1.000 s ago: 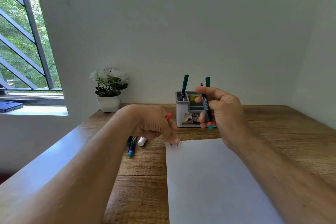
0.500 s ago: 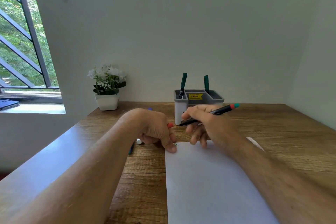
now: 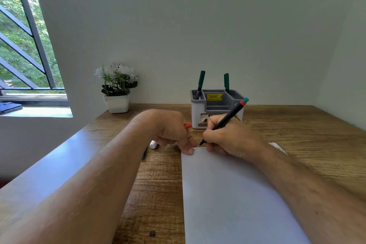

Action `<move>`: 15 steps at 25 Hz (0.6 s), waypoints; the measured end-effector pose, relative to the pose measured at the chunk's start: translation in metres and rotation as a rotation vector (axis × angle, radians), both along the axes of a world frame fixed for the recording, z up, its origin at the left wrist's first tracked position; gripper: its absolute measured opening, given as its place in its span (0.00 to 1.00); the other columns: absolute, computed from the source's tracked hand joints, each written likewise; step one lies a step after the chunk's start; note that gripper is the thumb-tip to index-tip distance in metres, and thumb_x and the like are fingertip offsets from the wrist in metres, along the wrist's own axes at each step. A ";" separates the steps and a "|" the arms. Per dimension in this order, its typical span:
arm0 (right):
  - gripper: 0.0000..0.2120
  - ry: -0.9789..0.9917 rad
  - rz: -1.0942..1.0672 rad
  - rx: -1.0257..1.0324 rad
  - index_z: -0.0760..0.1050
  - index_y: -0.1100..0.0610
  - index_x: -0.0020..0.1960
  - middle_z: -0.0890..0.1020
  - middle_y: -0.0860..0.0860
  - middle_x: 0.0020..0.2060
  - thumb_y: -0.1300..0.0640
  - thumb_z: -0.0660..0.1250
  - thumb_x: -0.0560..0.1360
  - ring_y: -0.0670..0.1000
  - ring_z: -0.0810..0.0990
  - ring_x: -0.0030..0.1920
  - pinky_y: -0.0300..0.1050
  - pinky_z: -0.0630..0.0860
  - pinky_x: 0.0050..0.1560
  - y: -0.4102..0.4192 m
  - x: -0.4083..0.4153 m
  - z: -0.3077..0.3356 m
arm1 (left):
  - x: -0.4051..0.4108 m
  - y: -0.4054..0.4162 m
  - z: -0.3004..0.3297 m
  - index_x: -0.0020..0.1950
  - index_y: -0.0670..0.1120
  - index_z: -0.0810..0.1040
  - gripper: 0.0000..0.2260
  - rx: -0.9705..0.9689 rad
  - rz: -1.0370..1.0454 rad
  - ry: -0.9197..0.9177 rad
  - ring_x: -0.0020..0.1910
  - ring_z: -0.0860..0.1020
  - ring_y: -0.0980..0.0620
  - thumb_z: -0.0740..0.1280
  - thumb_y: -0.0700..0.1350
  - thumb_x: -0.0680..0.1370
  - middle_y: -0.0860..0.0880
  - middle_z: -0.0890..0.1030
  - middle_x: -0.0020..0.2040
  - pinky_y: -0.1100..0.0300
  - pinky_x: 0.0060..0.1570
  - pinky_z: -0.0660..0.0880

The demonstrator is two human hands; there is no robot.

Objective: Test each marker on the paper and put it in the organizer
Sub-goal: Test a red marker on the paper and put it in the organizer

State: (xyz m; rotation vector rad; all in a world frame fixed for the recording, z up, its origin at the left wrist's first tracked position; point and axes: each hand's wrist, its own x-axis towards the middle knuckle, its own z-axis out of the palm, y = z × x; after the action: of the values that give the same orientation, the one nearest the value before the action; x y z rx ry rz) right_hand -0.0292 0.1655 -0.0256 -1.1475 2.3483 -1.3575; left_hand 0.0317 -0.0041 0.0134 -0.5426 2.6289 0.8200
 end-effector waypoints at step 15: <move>0.13 0.101 -0.005 0.066 0.70 0.54 0.29 0.77 0.53 0.27 0.57 0.70 0.69 0.48 0.74 0.30 0.48 0.72 0.36 -0.006 0.006 0.002 | 0.001 0.004 0.000 0.40 0.51 0.85 0.05 -0.025 -0.005 0.034 0.19 0.63 0.58 0.79 0.43 0.69 0.55 0.71 0.22 0.67 0.20 0.61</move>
State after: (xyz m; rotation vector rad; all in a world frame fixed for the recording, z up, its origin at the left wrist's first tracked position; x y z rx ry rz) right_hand -0.0233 0.1598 -0.0237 -1.2187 2.4475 -1.2419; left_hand 0.0325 -0.0004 0.0135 -0.5335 2.6742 0.8027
